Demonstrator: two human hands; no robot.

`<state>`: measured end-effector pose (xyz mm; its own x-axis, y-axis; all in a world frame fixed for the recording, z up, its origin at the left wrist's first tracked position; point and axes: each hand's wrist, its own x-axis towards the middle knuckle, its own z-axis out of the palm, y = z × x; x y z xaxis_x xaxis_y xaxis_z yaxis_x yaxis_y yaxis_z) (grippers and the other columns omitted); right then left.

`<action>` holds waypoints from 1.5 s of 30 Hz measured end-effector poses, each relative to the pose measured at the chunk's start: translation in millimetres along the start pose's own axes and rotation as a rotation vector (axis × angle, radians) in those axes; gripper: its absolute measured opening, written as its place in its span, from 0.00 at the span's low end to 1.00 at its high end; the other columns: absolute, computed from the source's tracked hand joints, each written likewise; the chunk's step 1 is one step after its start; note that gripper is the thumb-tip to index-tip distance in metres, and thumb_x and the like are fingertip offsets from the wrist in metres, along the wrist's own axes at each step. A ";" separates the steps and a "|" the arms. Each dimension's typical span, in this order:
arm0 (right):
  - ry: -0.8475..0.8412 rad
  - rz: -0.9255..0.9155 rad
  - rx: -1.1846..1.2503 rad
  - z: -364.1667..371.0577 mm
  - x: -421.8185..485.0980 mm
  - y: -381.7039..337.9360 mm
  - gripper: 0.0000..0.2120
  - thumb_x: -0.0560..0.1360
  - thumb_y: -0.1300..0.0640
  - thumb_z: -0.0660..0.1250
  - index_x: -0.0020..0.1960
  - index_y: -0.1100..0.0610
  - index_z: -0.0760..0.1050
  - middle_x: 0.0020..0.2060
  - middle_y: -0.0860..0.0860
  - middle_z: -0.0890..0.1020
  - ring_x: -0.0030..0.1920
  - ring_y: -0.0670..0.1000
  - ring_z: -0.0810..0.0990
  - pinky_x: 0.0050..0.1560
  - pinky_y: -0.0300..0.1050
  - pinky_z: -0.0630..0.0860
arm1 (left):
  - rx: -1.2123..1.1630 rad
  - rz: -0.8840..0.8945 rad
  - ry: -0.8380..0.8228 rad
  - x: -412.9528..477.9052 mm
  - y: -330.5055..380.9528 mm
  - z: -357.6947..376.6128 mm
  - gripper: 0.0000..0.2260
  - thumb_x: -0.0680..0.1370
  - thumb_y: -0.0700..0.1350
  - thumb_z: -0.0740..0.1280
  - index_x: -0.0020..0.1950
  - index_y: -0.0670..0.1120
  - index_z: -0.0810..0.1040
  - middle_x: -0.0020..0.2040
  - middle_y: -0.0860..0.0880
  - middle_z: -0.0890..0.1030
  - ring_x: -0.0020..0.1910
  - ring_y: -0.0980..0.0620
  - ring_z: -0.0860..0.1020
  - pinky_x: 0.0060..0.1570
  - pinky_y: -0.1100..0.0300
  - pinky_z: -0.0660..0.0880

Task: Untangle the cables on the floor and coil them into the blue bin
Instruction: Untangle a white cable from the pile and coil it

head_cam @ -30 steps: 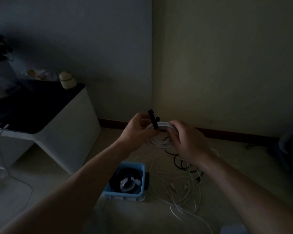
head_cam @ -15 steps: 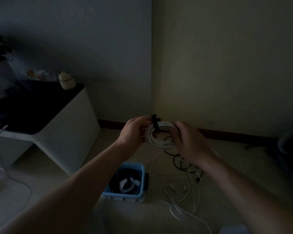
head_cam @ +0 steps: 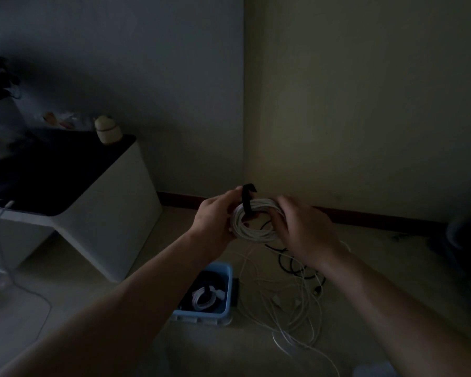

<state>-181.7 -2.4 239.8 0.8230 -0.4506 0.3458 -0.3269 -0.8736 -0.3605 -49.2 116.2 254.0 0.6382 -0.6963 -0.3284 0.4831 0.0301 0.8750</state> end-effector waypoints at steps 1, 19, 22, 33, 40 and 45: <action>0.002 -0.006 -0.003 -0.4 0.3 0.1 0.14 0.83 0.47 0.56 0.59 0.53 0.74 0.50 0.51 0.81 0.47 0.57 0.80 0.37 0.46 0.65 | 0.012 0.008 -0.016 0.6 -0.2 -0.6 0.14 0.79 0.46 0.69 0.53 0.35 0.82 0.40 0.39 0.78 0.33 0.47 0.76 0.38 0.55 0.74; 0.027 -0.050 0.114 2.0 -0.7 0.4 0.17 0.81 0.45 0.54 0.61 0.51 0.75 0.52 0.47 0.81 0.50 0.52 0.81 0.41 0.41 0.67 | 0.043 -0.084 -0.330 2.9 11.9 -11.7 0.15 0.73 0.45 0.70 0.55 0.38 0.73 0.37 0.43 0.75 0.31 0.51 0.76 0.34 0.61 0.75; -0.013 -0.048 0.170 4.1 -0.8 0.5 0.15 0.82 0.45 0.55 0.61 0.50 0.74 0.52 0.47 0.80 0.49 0.51 0.80 0.41 0.44 0.70 | -0.008 -0.063 -0.330 3.7 7.5 -10.7 0.09 0.71 0.42 0.71 0.44 0.40 0.74 0.35 0.43 0.74 0.30 0.52 0.77 0.33 0.63 0.76; -0.046 -0.015 0.152 8.5 -2.2 4.5 0.15 0.83 0.46 0.55 0.62 0.51 0.74 0.53 0.48 0.80 0.51 0.52 0.80 0.42 0.44 0.68 | 0.016 -0.062 -0.226 0.5 5.1 -1.7 0.04 0.74 0.39 0.68 0.44 0.37 0.77 0.37 0.42 0.78 0.32 0.52 0.79 0.35 0.63 0.78; -0.004 -0.060 0.114 7.0 -1.6 -1.1 0.24 0.80 0.40 0.49 0.62 0.52 0.75 0.52 0.49 0.81 0.48 0.54 0.82 0.40 0.45 0.72 | 0.025 -0.174 -0.210 -4.5 12.5 -1.6 0.10 0.79 0.41 0.67 0.49 0.34 0.81 0.41 0.41 0.83 0.35 0.50 0.83 0.37 0.61 0.80; -0.035 -0.065 0.083 6.0 -3.2 -4.4 0.27 0.79 0.38 0.46 0.63 0.51 0.74 0.55 0.48 0.81 0.49 0.53 0.82 0.41 0.50 0.77 | 0.141 -0.179 -0.184 -8.8 16.9 -2.0 0.11 0.79 0.42 0.67 0.49 0.34 0.81 0.38 0.42 0.83 0.32 0.51 0.82 0.34 0.62 0.80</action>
<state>-180.0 3.9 235.0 0.8574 -0.3852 0.3413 -0.2334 -0.8821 -0.4093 -45.4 124.2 271.0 0.4247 -0.8002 -0.4235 0.4820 -0.1961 0.8539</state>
